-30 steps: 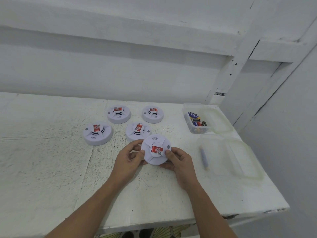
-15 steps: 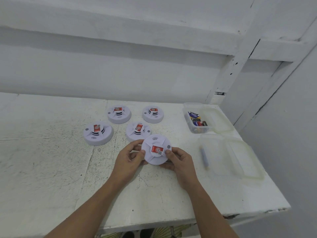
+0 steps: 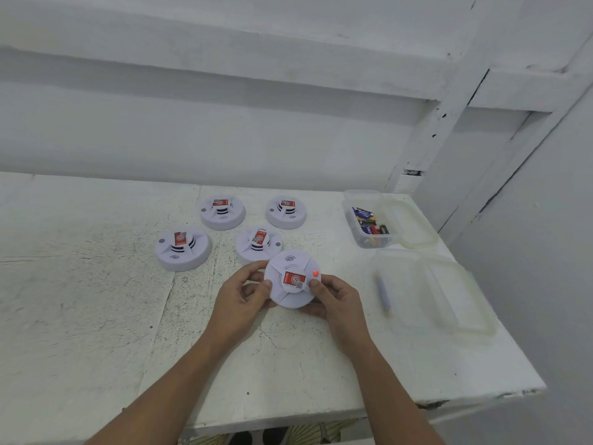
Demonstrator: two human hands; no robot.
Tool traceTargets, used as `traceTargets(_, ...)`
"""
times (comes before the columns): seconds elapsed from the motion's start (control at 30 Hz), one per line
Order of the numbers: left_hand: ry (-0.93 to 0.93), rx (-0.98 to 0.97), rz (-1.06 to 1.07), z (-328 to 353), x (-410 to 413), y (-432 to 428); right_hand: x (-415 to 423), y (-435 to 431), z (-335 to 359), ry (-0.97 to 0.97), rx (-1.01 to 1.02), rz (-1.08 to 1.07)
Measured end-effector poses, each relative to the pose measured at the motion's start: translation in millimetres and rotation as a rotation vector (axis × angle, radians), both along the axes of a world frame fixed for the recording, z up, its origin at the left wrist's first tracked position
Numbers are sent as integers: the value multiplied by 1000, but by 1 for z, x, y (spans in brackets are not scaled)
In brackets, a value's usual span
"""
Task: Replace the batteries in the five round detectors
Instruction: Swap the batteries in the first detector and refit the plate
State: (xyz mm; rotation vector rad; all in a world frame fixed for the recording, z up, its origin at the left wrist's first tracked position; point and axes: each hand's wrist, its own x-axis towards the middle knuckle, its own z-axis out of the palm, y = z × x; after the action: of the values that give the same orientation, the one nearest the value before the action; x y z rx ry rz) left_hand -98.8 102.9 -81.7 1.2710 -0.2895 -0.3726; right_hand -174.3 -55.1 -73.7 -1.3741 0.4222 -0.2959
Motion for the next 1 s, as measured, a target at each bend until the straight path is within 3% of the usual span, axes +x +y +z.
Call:
traceTargets(0.37,-32,80,1,-2,2,3,-1,2,-1,4,-18,-28)
traceTargets(0.73,-202,365,163,11,6,-37,20,-8,0,37,-98,-344)
traceTargets(1.0,-255,412,177,14,20,-95,54,-43,5,166,-398,-415)
